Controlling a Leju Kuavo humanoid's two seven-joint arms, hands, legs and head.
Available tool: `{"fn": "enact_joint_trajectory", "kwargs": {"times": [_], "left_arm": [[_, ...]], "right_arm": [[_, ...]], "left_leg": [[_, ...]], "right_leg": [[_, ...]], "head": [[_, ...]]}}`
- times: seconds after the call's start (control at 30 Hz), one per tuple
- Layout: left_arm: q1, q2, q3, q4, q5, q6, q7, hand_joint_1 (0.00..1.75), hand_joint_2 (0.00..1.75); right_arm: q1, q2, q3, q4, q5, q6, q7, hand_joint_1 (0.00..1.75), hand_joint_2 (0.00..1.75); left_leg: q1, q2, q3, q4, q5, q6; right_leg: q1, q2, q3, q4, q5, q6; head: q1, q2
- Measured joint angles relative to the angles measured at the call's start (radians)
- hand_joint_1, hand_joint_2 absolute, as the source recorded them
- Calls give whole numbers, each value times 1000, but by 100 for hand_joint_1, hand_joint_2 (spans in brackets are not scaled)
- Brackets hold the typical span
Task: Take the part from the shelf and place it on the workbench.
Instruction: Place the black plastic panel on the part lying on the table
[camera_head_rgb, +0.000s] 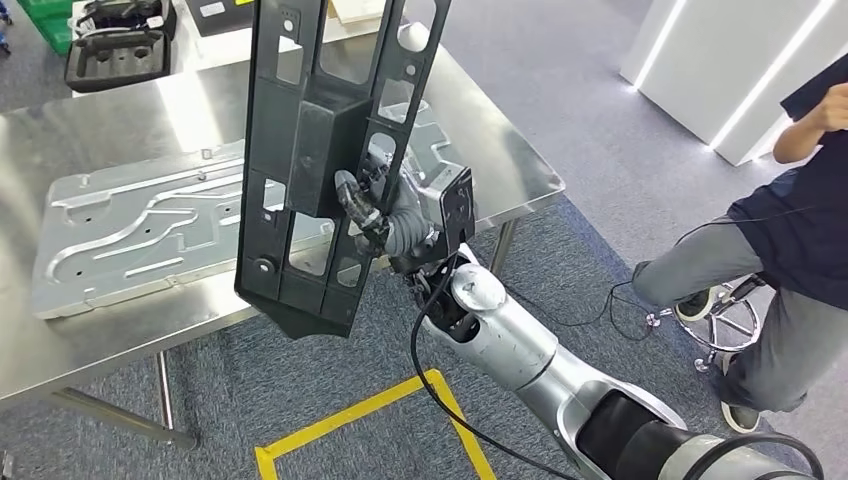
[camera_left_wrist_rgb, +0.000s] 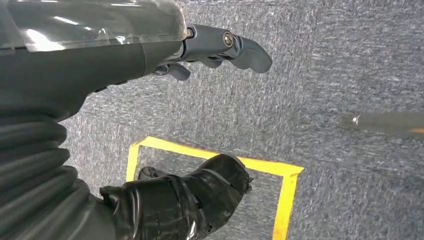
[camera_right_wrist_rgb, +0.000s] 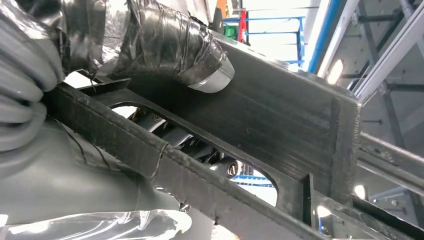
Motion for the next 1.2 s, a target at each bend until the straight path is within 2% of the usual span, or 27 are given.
{"fn": "enact_joint_trajectory", "kwargs": {"times": [0.03, 0.13, 0.17, 0.2, 0.23, 0.3, 0.33, 0.37, 0.47, 0.53, 0.63, 0.67, 0.7, 0.73, 0.8, 0.83, 0.87, 0.9, 0.93, 1.0, 1.03, 1.07, 1.13, 1.17, 1.2], "left_arm": [[-2, 0, 0, 0, -1, 0, 0, 0, 175], [-4, 0, 0, 0, -2, -2, 0, 0, 175], [-3, -1, 0, 0, -2, -3, 0, 0, 175], [-2, -1, 0, 0, -2, -3, 0, 0, 175], [-1, -2, 0, 0, -2, -3, 0, 0, 175], [-1, -2, 0, 0, -2, -3, 0, 0, 175], [-1, -2, 0, 0, -2, -3, 0, 0, 175], [-1, -2, 0, 0, -2, -4, 0, 0, 175], [1, -1, -1, 0, -1, -4, 0, 0, 175], [0, 2, -1, 0, 1, -3, 0, 0, 175], [6, 4, -1, 0, 4, -3, 0, 0, 175], [11, 5, -1, 0, 6, -3, 0, 0, 175], [17, 5, -1, 0, 8, -4, -1, 0, 175], [23, 5, -1, 0, 10, -4, -1, 0, 175], [33, 7, -1, 0, 12, -5, -3, 0, 175], [35, 8, -1, 0, 12, -7, -3, 0, 175], [37, 9, -1, 0, 13, -9, -5, 0, 175], [39, 10, -1, 0, 13, -11, -6, 0, 175], [40, 12, -1, 0, 14, -13, -9, 0, 175], [44, 16, -1, 0, 14, -15, -15, 0, 175], [45, 18, -1, 0, 14, -16, -18, 0, 175], [46, 18, -1, 0, 13, -16, -20, 0, 175], [47, 18, -1, 0, 12, -16, -22, 0, 175], [48, 18, -1, 0, 12, -18, -20, 0, 175], [48, 18, -1, 0, 12, -19, -15, 0, 175]], "right_arm": [[-2, 0, 0, 0, 0, 0, 0, 175, 175], [-4, 0, 0, 0, 0, 1, 0, 175, 175], [-3, 0, 0, 1, 0, 1, 0, 175, 175], [-3, 0, 0, 2, 0, 1, 0, 175, 175], [-3, 0, 0, 2, 0, 1, 0, 175, 175], [-4, -1, 0, 3, 0, 1, 0, 175, 175], [-5, -1, 0, 3, 0, 1, 0, 175, 175], [-6, -1, 0, 3, 0, 1, 0, 175, 175], [-7, 0, 0, 4, 0, 2, 0, 175, 175], [-9, 1, 0, 4, -1, 2, 0, 175, 175], [-9, 3, 0, 5, -1, 3, 0, 175, 175], [-7, 3, 0, 7, -1, 4, 0, 175, 175], [-6, 3, 0, 8, -1, 5, 0, 175, 175], [-6, 3, 0, 10, 0, 6, 0, 175, 175], [-6, 3, 0, 12, 7, 5, 0, 175, 175], [-8, 3, 0, 13, 15, 1, 0, 175, 175], [-10, 3, 0, 14, 25, -5, 0, 175, 175], [-12, 3, 0, 15, 38, -14, 1, 175, 175], [-15, 3, 0, 17, 53, -24, 2, 175, 175], [-22, 3, 0, 20, 84, -48, 9, 175, 175], [-29, 3, 0, 22, 105, -62, 14, 175, 175], [-38, 3, 0, 24, 131, -78, 23, 175, 175], [-60, 1, 0, 33, 210, -121, 52, 175, 175], [-72, -1, 0, 39, 258, -145, 72, 175, 175], [-84, -3, 0, 47, 309, -167, 94, 175, 175]], "left_leg": [[0, -1, 8, -1, -3, 7], [-4, -2, 25, -1, -20, 21], [-7, -3, 32, 0, -27, 22], [-9, -4, 40, 1, -35, 23], [-11, -6, 50, 2, -44, 23], [-14, -7, 70, 4, -62, 20], [-16, -8, 76, 5, -69, 18], [-17, -9, 80, 5, -76, 14], [-18, -9, 86, 10, -88, 1], [-16, -7, 64, 59, -100, -9], [-5, -4, -46, 230, -152, -28], [-1, -4, -79, 267, -166, -33], [2, -4, -97, 273, -162, -38], [5, -3, -95, 238, -133, -41], [9, -1, -59, 104, -35, -43], [7, 0, -40, 45, -7, -41], [4, 1, -27, 11, 7, -36], [1, 1, -20, -3, 8, -30], [-3, 0, -18, -2, 2, -23], [1, -3, -12, -3, 11, -11], [3, -4, -9, -5, 10, -5], [5, -4, -7, -7, 9, 1], [3, -6, -6, -5, 3, 11], [2, -8, -6, -4, 1, 14], [1, -11, -5, -1, -2, 15]], "right_leg": [[0, -1, -23, 43, -13, 2], [4, -1, -144, 223, -74, 2], [6, -1, -175, 252, -82, 1], [8, -1, -188, 244, -69, -2], [11, -1, -184, 201, -36, -7], [20, -1, -149, 64, 61, -22], [24, -1, -133, 9, 90, -29], [27, -1, -122, -24, 109, -35], [27, -1, -102, -42, 110, -48], [21, -1, -85, -50, 104, -55], [15, -1, -66, -54, 89, -59], [15, -1, -59, -53, 81, -58], [14, -1, -50, -52, 72, -57], [12, -2, -39, -51, 63, -54], [10, -5, -18, -48, 44, -47], [10, -8, -11, -48, 37, -42], [11, -10, -8, -47, 31, -37], [11, -13, -6, -47, 26, -31], [12, -16, -5, -48, 22, -25], [12, -18, -5, -38, 10, -13], [12, -17, -15, -16, -3, -10], [12, -14, -38, 28, -24, -7], [12, -9, -117, 165, -75, -5], [12, -8, -157, 227, -91, -4], [12, -7, -184, 260, -90, -4]], "head": [[1, 0], [2, 0], [2, 0], [2, 0], [2, 0], [2, 0], [2, 0], [2, 0], [3, 0], [2, 0], [1, 0], [1, 0], [1, 0], [1, 0], [1, 0], [0, 0], [0, 0], [0, 0], [0, 0], [1, 0], [2, 0], [2, 0], [2, 0], [2, 0], [3, 0]]}}
